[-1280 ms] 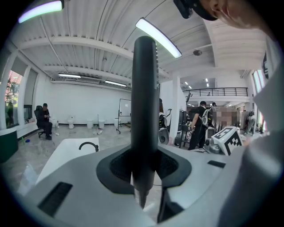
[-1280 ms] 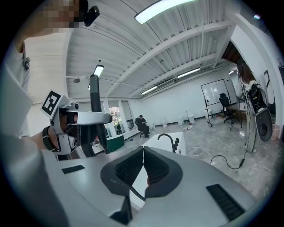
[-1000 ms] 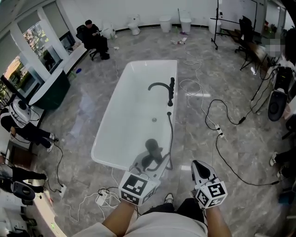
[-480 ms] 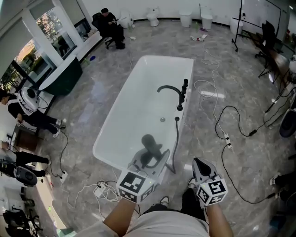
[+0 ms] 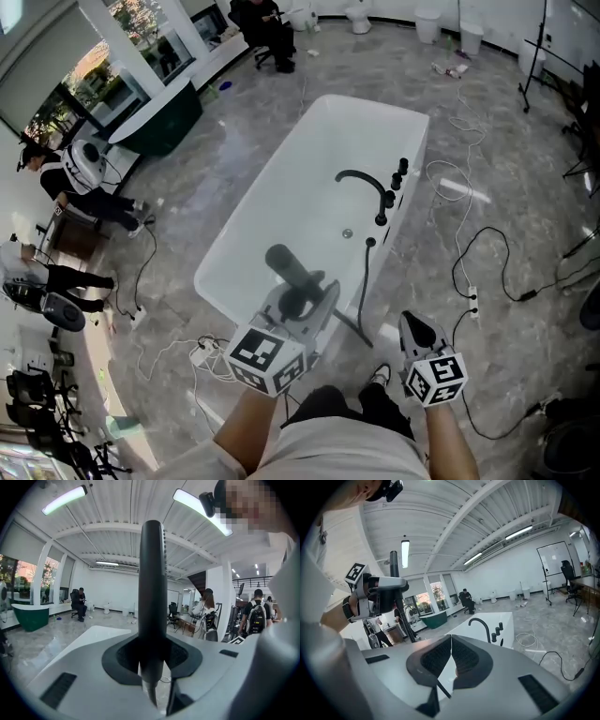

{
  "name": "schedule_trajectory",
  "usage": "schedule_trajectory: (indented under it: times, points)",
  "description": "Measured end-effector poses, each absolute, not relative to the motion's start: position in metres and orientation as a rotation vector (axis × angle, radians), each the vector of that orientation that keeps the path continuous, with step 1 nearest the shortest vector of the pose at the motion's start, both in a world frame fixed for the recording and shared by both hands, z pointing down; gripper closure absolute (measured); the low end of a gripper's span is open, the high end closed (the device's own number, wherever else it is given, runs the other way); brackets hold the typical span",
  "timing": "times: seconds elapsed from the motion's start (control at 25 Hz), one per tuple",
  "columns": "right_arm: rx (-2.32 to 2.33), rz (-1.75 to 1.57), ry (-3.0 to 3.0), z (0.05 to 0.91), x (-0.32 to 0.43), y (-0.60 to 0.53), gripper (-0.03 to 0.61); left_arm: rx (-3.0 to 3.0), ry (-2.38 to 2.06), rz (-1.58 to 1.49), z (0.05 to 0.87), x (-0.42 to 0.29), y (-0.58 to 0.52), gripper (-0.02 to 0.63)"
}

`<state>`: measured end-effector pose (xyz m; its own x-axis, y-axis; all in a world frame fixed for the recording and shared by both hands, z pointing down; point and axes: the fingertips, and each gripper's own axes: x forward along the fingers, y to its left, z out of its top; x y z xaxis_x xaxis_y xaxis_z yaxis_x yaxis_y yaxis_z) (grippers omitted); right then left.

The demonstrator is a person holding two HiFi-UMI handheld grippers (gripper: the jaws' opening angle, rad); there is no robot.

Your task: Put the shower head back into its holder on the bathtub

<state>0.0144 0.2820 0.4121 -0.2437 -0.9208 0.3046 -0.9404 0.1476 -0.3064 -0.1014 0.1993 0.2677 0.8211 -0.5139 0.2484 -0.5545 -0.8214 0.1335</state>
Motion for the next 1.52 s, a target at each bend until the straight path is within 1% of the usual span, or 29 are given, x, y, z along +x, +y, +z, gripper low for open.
schedule_trajectory:
  times: [0.12, 0.36, 0.8, 1.28, 1.52]
  points:
    - [1.874, 0.713, -2.355, 0.420, 0.022, 0.271, 0.565, 2.787, -0.876, 0.305, 0.269, -0.099, 0.192, 0.508]
    - [1.809, 0.745, -2.367, 0.435, 0.015, 0.242, 0.565, 2.759, -0.920, 0.270, 0.271, -0.109, 0.165, 0.508]
    - [1.783, 0.828, -2.240, 0.485, 0.002, 0.189, 0.565, 2.607, -0.827, 0.049, 0.273, -0.142, 0.090, 0.508]
    - [1.652, 0.751, -2.145, 0.545, -0.004, 0.189, 0.563, 2.421, -0.796, -0.096, 0.283, -0.144, 0.039, 0.508]
    - [1.556, 0.753, -2.135, 0.573, -0.002, 0.194, 0.563, 2.266, -0.789, -0.230, 0.289, -0.142, 0.017, 0.508]
